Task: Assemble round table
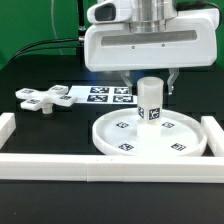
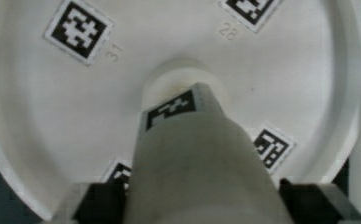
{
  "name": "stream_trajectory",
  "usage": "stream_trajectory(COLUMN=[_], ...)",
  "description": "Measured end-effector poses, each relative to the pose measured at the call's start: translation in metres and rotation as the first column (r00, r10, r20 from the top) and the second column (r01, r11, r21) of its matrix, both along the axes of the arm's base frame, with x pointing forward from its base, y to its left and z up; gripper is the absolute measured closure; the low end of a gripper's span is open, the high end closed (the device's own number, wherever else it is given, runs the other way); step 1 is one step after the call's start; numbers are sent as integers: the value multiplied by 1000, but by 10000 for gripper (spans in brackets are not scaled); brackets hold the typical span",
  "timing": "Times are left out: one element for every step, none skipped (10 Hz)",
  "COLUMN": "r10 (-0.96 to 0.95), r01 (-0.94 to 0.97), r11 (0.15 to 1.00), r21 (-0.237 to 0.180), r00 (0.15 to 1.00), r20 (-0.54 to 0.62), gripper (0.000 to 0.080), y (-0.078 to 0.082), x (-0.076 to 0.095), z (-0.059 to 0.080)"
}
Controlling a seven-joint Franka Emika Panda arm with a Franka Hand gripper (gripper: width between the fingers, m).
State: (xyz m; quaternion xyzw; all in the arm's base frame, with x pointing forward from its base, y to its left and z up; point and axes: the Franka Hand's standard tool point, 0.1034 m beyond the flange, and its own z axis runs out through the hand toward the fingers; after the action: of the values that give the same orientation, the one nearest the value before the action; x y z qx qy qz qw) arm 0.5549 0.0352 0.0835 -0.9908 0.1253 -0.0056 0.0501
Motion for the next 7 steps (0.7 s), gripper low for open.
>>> stream_trajectory(r10=[-102, -235, -357, -467, -550, -615, -650], r01=[102, 236, 358, 470, 555, 622, 657], r11=[995, 972, 933, 881, 830, 782, 752], r21=[7, 18, 31, 45, 49, 47, 45], r00=[995, 971, 933, 882, 830, 781, 751], r20=[-12, -29, -49, -71, -89, -104, -113], gripper=[387, 387, 387, 387, 387, 387, 387], y=[2, 6, 7, 8, 9, 11, 11], x=[0, -1, -1, -1, -1, -1, -1], z=[-1, -1, -1, -1, -1, -1, -1])
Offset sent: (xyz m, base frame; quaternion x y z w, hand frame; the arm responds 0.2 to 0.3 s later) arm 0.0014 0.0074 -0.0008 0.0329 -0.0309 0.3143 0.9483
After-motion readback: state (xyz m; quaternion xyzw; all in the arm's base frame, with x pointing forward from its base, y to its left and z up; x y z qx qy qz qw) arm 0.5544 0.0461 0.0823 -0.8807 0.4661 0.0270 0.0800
